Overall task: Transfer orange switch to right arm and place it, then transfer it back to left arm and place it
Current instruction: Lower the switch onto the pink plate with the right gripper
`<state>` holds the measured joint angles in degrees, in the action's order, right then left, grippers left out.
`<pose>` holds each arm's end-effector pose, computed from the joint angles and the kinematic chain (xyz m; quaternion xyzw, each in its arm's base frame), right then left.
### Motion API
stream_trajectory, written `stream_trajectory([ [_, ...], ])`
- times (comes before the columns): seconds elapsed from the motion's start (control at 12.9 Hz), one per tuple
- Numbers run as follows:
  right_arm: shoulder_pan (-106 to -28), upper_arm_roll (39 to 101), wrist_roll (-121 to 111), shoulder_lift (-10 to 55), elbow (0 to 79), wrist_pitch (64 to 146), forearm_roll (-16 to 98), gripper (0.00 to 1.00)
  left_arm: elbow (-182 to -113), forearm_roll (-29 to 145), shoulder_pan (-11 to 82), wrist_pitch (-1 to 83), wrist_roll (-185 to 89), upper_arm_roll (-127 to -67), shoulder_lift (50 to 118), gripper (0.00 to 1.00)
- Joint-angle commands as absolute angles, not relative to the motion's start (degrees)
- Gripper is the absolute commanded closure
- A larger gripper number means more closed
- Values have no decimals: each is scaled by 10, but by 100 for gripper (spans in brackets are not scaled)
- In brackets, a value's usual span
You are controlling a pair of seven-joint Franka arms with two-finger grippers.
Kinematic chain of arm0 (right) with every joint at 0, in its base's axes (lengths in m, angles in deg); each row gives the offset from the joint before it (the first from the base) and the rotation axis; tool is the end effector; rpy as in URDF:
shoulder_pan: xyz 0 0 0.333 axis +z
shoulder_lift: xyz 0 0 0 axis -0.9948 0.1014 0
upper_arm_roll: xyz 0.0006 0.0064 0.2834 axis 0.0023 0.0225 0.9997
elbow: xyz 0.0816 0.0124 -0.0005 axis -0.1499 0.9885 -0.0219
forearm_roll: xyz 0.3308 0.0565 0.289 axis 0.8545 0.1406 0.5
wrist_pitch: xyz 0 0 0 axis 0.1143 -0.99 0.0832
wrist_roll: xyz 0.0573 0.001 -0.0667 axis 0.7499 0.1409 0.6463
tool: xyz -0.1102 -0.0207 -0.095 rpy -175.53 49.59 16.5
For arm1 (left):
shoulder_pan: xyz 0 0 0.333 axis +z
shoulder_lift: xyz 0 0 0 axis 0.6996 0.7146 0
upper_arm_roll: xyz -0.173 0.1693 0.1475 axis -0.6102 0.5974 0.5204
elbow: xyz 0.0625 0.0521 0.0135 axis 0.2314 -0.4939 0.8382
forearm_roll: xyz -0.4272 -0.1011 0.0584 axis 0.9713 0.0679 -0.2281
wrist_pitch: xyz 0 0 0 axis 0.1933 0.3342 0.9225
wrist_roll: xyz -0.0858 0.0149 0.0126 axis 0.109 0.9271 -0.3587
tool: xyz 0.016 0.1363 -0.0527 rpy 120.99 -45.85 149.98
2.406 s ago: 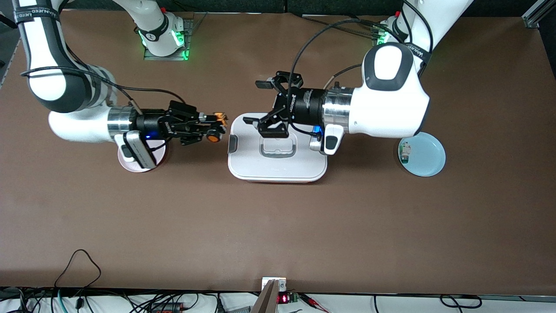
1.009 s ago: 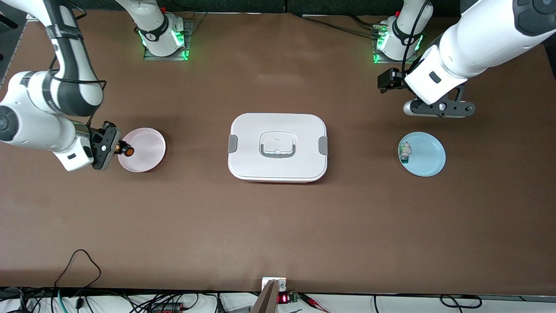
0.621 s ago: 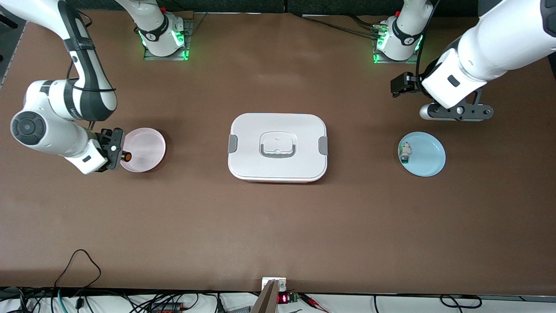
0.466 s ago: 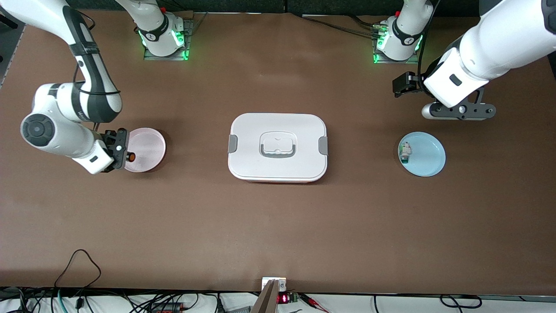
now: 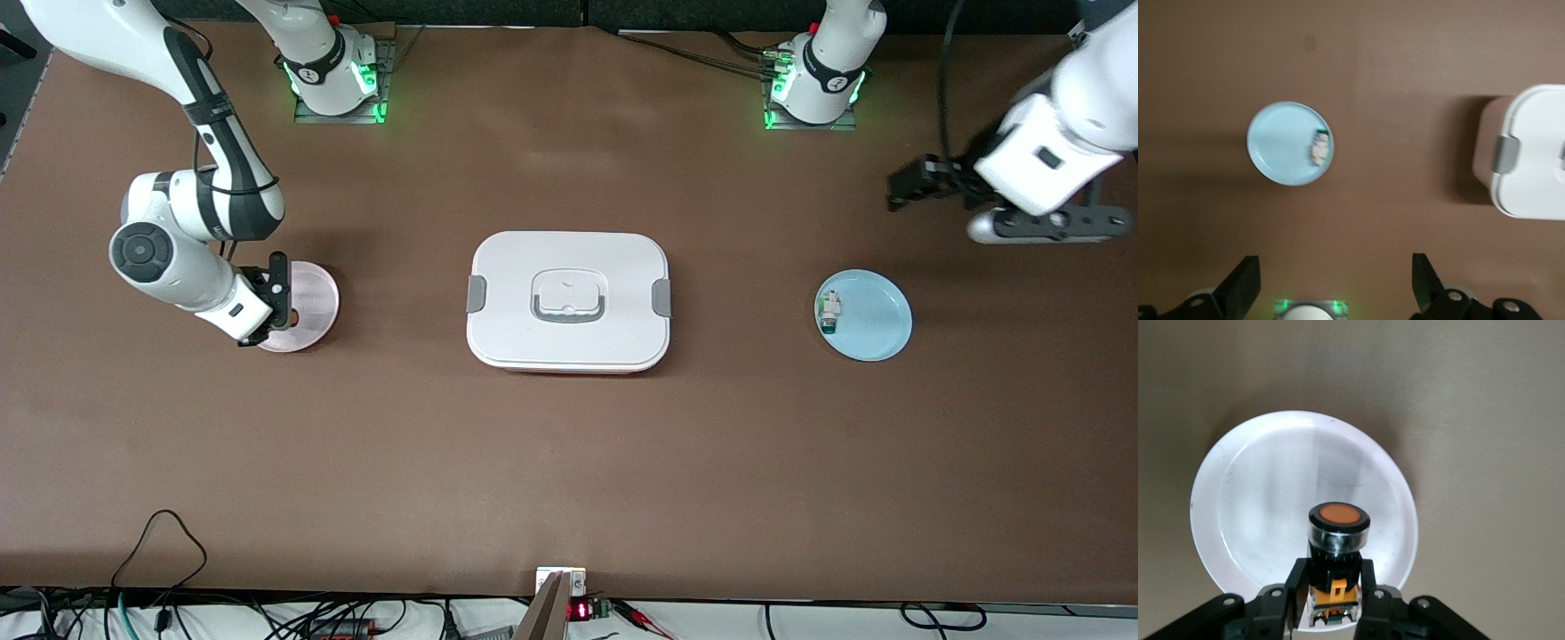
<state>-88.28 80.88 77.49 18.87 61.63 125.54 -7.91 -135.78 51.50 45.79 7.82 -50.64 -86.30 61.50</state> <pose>0.5849 0.0076 0.1280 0.6575 0.7501 -0.0704 0.0066 0.5971 -0.0668 0.5320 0.9973 0.0275 -0.0673 0.0141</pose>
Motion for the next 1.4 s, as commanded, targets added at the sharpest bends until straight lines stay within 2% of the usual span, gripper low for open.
stream_trajectory([
  [0.0,-884,811,784,165,650,1281,-89,85,-1408,479,454,103,-470,-849,572,0],
  [0.23,-884,811,783,163,667,1292,-89,85,-1423,412,449,106,-479,-882,564,0],
  [0.7,-891,809,782,152,713,1307,-98,85,-1398,435,447,100,-522,-885,583,0],
  [0.93,-892,808,782,153,723,1327,-98,84,-1397,435,402,101,-536,-863,580,0],
  [1.01,-892,807,779,153,723,1327,-98,61,-1393,435,382,101,-554,-850,580,0],
  [1.09,-893,807,778,152,722,1326,-98,2,-1383,434,381,100,-559,-850,584,0],
  [1.32,-892,807,776,137,715,1323,-91,0,-1373,435,385,99,-557,-850,597,0],
])
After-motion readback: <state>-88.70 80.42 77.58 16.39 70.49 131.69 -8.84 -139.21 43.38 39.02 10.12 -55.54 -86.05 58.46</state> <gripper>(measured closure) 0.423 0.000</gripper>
